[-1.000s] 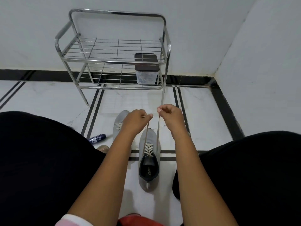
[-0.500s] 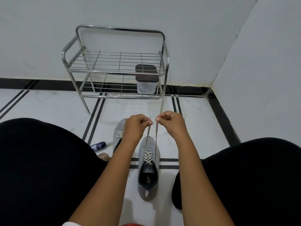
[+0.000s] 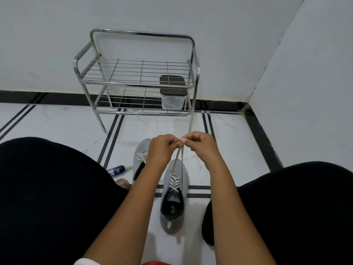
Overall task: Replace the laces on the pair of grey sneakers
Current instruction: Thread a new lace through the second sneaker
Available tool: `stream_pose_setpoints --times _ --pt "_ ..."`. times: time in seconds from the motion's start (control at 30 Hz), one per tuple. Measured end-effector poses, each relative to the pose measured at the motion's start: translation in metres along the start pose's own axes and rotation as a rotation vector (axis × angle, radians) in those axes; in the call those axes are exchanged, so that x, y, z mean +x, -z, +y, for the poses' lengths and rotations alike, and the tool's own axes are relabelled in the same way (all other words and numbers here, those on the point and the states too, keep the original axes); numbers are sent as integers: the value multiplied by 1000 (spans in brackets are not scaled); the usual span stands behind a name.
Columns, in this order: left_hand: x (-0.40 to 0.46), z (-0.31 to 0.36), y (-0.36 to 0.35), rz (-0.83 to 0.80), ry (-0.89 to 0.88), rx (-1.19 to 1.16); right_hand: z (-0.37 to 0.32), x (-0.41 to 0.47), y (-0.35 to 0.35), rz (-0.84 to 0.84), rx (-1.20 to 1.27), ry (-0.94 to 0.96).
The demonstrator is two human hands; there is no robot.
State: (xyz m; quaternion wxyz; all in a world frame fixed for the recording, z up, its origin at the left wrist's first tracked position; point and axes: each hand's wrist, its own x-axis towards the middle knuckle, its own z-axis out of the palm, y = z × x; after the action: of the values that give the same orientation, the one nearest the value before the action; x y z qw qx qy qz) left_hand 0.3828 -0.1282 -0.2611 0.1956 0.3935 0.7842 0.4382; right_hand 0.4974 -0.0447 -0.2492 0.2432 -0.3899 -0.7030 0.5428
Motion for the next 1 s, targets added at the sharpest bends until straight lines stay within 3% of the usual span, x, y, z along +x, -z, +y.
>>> stream_pose_setpoints --times 0.27,0.63,1.0 --pt "-1 -11 -4 -108 40 -96 2 -3 -4 -6 44 -22" --pt "-3 -21 -10 -89 54 -210 -4 -3 3 56 180 -72" --pt "0 -22 -10 -126 45 -213 -2 -3 -2 -28 56 -16"
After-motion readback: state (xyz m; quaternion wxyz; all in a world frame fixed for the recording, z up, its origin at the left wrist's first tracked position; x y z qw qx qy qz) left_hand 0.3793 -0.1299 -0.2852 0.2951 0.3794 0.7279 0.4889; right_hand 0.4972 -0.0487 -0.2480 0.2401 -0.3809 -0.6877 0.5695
